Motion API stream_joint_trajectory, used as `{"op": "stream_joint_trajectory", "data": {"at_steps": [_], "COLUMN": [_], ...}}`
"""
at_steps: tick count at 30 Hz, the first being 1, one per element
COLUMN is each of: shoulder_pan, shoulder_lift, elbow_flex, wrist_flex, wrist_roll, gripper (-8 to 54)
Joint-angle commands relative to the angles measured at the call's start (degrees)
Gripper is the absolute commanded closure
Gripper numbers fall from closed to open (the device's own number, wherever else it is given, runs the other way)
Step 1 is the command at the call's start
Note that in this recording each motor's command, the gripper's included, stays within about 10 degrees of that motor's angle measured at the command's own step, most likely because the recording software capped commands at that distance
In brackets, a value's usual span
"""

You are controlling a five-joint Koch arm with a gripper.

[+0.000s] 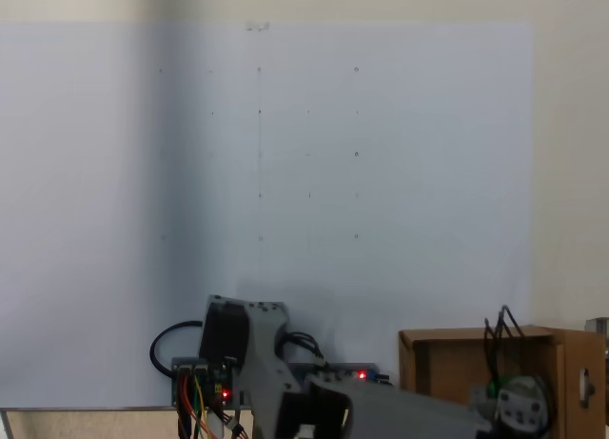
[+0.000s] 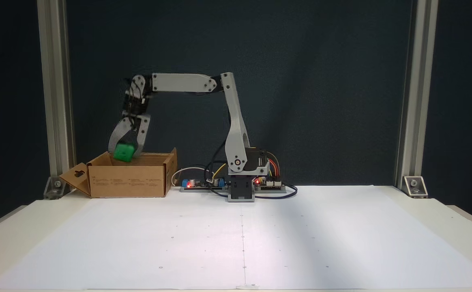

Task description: Grasp a green dice and put it in the bin.

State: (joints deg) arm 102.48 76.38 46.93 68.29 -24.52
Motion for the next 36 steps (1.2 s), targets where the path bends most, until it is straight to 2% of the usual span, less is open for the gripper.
{"op": "stream_joint_trajectory", "data": {"at_steps": [1, 23, 24, 25, 26, 28, 36], "shoulder_pan": [1.3, 0.5, 0.5, 0.5, 0.5, 0.7, 0.7], "shoulder_lift": [-0.5, -2.2, -2.2, -2.2, -2.2, -2.2, -0.1], "elbow_flex": [-2.3, -1.8, -1.8, -1.8, -1.7, -1.5, -1.8], "wrist_flex": [-2.7, 2.1, 2.2, 2.5, 3.3, 3.7, 1.7], "wrist_roll": [-4.8, -4.7, -4.7, -4.7, -4.7, -4.2, 0.6], "gripper": [33.6, 33.6, 30.6, 22.0, 16.3, 10.3, 9.4]}}
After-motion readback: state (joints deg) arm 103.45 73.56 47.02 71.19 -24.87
